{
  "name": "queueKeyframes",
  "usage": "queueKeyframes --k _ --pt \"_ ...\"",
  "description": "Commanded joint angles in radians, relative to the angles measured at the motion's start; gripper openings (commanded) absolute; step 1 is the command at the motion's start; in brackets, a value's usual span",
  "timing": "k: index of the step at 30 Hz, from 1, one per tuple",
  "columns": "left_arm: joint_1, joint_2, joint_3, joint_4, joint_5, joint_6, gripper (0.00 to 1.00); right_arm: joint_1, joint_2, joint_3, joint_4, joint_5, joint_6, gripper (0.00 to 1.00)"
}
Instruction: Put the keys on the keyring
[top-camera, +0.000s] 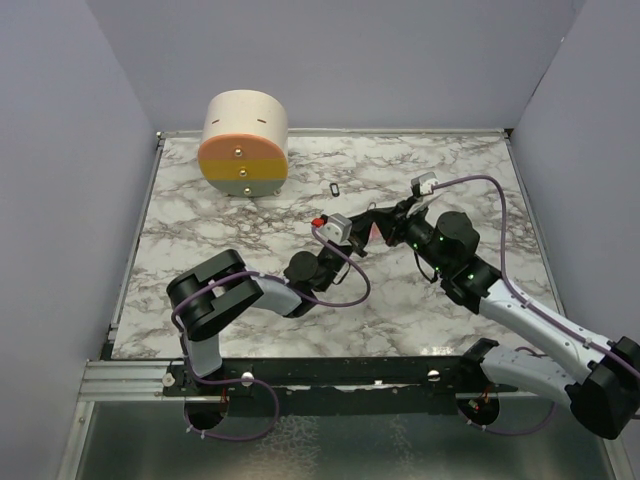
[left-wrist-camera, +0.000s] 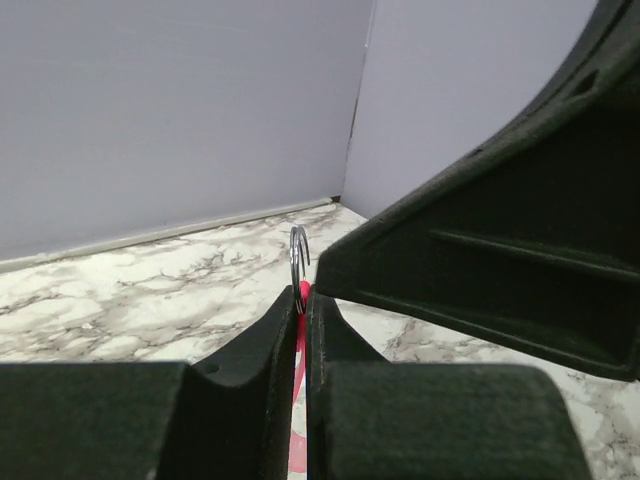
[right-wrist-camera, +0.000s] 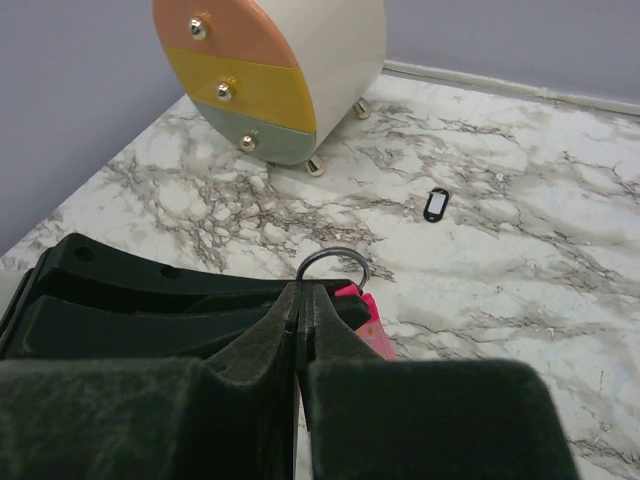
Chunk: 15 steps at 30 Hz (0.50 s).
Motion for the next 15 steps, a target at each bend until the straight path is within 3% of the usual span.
queueKeyframes --k 1,5,13,15 --pt "-0.002 -0.045 0.002 0.223 -0.05 -0.01 0.0 0.006 -0.033 0.033 -0.033 0.024 -0.002 0.01" --pt "-0.002 -0.056 -0.019 0.221 -0.076 -0.018 0.0 0.006 -0.055 0.034 -0.046 0.032 -0.001 0.03" --pt "-0.002 -0.105 -0.109 0.22 -0.112 -0.029 0.0 0.006 -0.106 0.026 -0.075 0.093 -0.004 0.21" --pt "-0.001 -0.144 -0.144 0.212 -0.126 -0.03 0.0 0.005 -0.109 0.026 -0.086 0.111 -0.005 0.31"
